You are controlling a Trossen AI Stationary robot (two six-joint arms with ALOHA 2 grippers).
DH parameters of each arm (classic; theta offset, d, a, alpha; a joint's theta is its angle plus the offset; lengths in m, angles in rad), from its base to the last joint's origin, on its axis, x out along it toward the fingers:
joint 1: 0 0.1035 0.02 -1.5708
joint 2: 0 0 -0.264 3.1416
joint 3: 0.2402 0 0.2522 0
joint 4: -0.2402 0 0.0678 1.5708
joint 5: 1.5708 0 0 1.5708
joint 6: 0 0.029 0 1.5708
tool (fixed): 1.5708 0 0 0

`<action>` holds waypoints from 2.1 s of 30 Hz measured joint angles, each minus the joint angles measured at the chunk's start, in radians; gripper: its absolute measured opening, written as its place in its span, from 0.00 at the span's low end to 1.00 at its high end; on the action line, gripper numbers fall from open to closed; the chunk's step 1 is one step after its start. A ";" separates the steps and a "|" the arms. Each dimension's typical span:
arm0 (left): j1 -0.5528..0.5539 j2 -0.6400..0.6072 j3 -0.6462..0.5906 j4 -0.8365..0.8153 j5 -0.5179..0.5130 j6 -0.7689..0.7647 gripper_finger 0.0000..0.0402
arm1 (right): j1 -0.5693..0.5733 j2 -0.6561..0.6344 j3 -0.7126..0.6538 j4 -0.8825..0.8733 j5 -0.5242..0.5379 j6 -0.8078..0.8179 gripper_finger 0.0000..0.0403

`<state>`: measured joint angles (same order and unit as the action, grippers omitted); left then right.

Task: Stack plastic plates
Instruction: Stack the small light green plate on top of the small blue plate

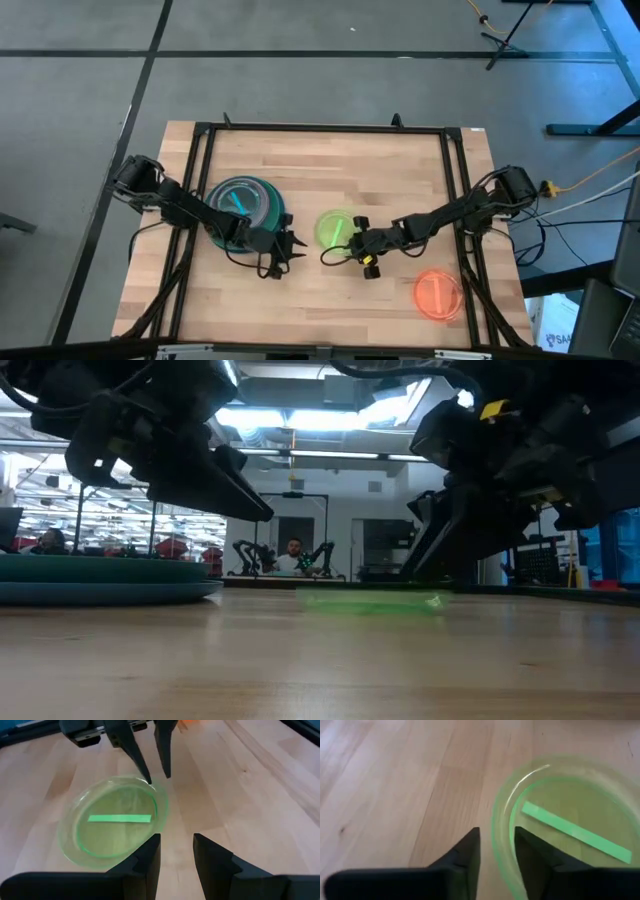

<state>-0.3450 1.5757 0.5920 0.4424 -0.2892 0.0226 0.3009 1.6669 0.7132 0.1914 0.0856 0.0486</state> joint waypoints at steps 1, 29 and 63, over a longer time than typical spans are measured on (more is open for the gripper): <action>0.005 0.000 0.003 -0.007 0.006 0.012 0.27 | 0.000 0.000 0.000 0.001 0.000 0.000 0.30; 0.117 0.381 0.380 -0.282 0.068 0.222 0.26 | 0.000 0.000 0.000 0.019 0.000 -0.001 0.37; -0.054 -0.291 0.379 -1.204 -0.269 -0.333 0.00 | 0.300 -0.341 0.114 -0.489 0.271 0.301 0.37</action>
<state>-0.3986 1.2844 0.9707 -0.7614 -0.5579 -0.3105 0.6009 1.3262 0.8276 -0.2977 0.3565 0.3498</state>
